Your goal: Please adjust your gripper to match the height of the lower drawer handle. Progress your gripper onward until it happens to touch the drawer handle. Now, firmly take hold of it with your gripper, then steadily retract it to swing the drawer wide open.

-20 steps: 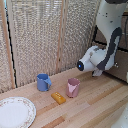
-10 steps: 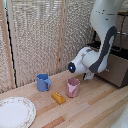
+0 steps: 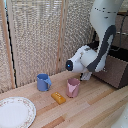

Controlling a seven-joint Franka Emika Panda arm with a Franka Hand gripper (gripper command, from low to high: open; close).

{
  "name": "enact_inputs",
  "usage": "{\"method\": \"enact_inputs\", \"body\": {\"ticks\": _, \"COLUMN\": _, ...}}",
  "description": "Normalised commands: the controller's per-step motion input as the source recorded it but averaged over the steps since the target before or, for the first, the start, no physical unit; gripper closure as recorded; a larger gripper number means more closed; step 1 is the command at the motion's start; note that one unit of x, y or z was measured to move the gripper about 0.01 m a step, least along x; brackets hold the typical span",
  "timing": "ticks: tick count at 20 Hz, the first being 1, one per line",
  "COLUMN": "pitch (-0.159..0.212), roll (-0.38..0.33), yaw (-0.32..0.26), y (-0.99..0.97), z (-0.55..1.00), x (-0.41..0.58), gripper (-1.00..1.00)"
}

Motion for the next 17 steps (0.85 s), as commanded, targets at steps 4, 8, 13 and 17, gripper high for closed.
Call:
{"method": "enact_inputs", "body": {"ticks": 4, "pitch": -0.012, "roll": 0.216, "yaw": -0.020, "y": 0.16, "z": 0.44, "x": 0.214, "gripper": -1.00}}
{"method": "enact_inputs", "body": {"ticks": 8, "pitch": -0.018, "roll": 0.248, "yaw": -0.031, "y": 0.21, "z": 0.39, "x": 0.174, "gripper": -1.00}}
{"method": "enact_inputs", "body": {"ticks": 13, "pitch": -0.017, "roll": 0.324, "yaw": -0.041, "y": 0.39, "z": 0.17, "x": 0.118, "gripper": -1.00}}
{"method": "enact_inputs", "body": {"ticks": 17, "pitch": -0.070, "roll": 0.348, "yaw": -0.088, "y": 0.48, "z": 0.04, "x": 0.103, "gripper": -1.00}}
